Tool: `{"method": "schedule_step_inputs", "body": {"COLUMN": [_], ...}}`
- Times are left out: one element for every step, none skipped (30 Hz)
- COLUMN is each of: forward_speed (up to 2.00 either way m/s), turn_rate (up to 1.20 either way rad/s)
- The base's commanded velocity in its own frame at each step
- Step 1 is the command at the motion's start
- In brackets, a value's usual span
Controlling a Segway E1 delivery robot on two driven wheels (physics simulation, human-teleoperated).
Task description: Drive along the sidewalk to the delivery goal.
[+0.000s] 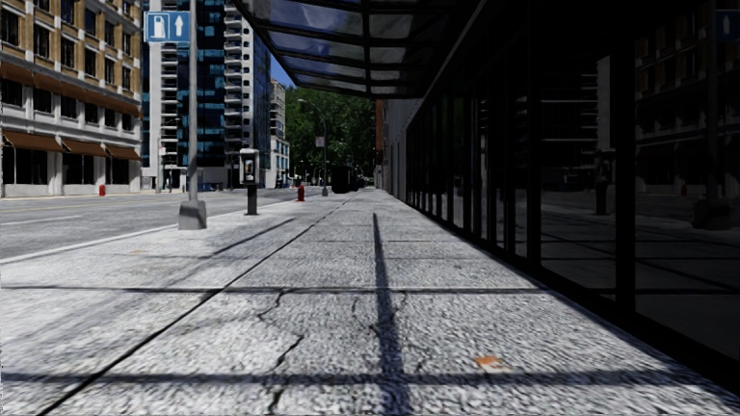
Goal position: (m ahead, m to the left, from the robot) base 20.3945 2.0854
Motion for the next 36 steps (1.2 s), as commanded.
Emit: {"method": "schedule_step_inputs", "body": {"forward_speed": [2.00, 2.00, 2.00, 2.00, 2.00, 2.00, 2.00, 2.00, 2.00, 2.00, 2.00, 2.00, 2.00, 2.00, 2.00, 2.00, 2.00, 2.00, 2.00, 2.00, 2.00, 2.00, 2.00, 2.00, 2.00, 2.00, 2.00, 2.00, 2.00, 2.00, 2.00, 2.00, 2.00, 2.00, 2.00, 2.00], "turn_rate": [0.00, 0.00, 0.00, 0.00, 0.00, 0.00, 0.00, 0.00, 0.00, 0.00, 0.00, 0.00, 0.00, 0.00, 0.00, 0.00, 0.00, 0.00, 0.00, 0.00, 0.00, 0.00, 0.00, 0.00, 0.00, 0.00, 0.00, 0.00, 0.00, 0.00, 0.00, 0.00, 0.00, 0.00, 0.00, 0.00]}}
